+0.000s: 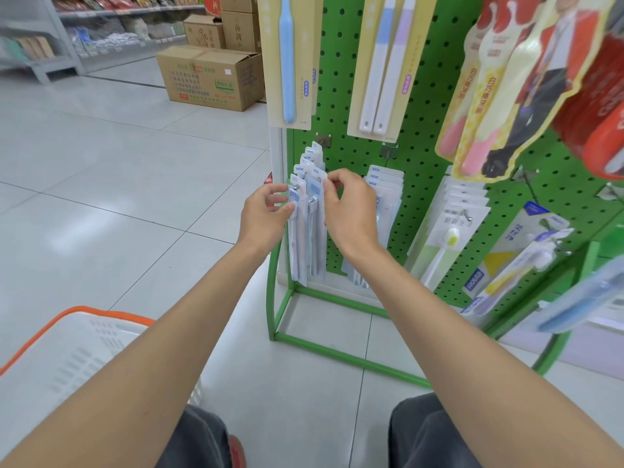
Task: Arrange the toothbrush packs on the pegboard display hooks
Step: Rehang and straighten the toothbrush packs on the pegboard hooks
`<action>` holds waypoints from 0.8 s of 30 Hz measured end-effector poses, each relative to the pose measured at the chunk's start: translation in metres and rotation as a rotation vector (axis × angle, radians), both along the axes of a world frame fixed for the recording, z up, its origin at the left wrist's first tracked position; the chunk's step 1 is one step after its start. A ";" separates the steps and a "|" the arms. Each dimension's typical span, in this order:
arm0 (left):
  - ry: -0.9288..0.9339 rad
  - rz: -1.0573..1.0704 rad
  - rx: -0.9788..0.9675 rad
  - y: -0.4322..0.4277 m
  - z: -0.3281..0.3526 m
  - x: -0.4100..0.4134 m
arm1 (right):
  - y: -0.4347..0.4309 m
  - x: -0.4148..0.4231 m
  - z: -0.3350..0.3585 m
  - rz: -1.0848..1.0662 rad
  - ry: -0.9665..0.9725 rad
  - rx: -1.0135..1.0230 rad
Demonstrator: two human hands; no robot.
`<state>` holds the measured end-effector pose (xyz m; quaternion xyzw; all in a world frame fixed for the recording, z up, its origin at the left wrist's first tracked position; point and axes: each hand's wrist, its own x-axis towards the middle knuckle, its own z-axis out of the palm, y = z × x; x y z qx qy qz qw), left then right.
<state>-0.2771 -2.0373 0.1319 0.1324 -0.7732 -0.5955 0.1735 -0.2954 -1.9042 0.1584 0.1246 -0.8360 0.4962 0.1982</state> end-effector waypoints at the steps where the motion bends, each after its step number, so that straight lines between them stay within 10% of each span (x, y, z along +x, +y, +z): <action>1: -0.005 0.011 -0.008 0.001 0.001 0.002 | 0.003 0.003 0.000 0.006 -0.002 0.003; 24: -0.058 -0.347 -0.062 0.038 0.015 0.066 | 0.059 0.054 0.019 0.173 -0.199 -0.267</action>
